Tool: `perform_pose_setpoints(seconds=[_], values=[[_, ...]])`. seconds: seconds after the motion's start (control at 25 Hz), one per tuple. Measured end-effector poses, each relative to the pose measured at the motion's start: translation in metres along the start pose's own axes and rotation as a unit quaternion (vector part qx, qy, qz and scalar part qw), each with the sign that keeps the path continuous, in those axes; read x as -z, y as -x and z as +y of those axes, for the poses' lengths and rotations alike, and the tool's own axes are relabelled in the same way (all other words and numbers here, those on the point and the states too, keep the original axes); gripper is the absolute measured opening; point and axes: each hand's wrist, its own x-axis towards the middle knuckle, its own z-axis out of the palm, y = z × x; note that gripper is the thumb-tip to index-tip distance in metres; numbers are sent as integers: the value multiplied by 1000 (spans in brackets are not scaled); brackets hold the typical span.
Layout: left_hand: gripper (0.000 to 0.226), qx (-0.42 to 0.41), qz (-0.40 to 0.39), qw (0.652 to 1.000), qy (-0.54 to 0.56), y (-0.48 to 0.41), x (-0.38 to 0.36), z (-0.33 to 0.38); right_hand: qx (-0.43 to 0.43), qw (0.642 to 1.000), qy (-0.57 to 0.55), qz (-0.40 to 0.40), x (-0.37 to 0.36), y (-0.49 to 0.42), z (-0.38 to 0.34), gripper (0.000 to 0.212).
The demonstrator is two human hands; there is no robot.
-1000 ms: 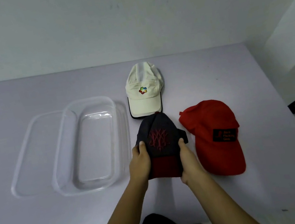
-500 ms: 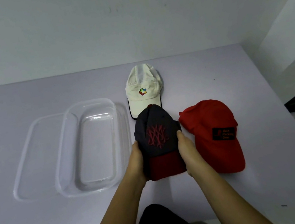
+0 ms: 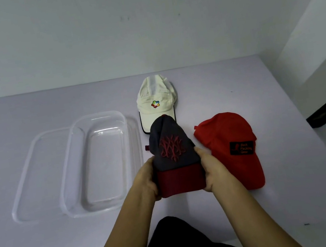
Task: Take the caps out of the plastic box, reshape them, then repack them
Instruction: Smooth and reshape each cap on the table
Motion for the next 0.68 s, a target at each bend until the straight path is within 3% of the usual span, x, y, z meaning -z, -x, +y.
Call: perform_pose_setpoints(seconds=[0.08,0.16,0.2,0.24,0.32,0.4,0.44,0.48,0.56,0.6,0.68], values=[[46,-54,-12,998,26,3,4,4,22,999,-47,15,6,-2,-5,34],[48,-227,6,973,-29,6,11,-1,29,996,-88,12,9,1,-8,27],[53,-358,-23,927,-107,15,18,-5,26,995,-97,14,9,2,-10,25],[63,-468,-82,857,-197,23,26,-10,25,994,-104,17,8,2,-12,24],[76,-565,-156,697,-413,26,37,-19,25,995,-97,6,4,5,-13,25],[67,-639,-103,552,-526,16,40,-21,27,996,-86,-24,1,10,-15,30],[57,-675,-59,516,-524,11,38,-21,30,996,-73,-45,0,16,-17,30],[51,-698,-27,513,-500,8,36,-19,44,997,-37,-56,0,20,-16,29],[47,-705,-7,539,-460,4,37,-14,121,987,106,-10,8,22,-11,39],[46,-708,4,539,-455,2,38,-13,203,954,219,26,16,24,-8,58],[45,-718,23,524,-457,0,38,-15,403,810,427,-7,33,27,0,88]])
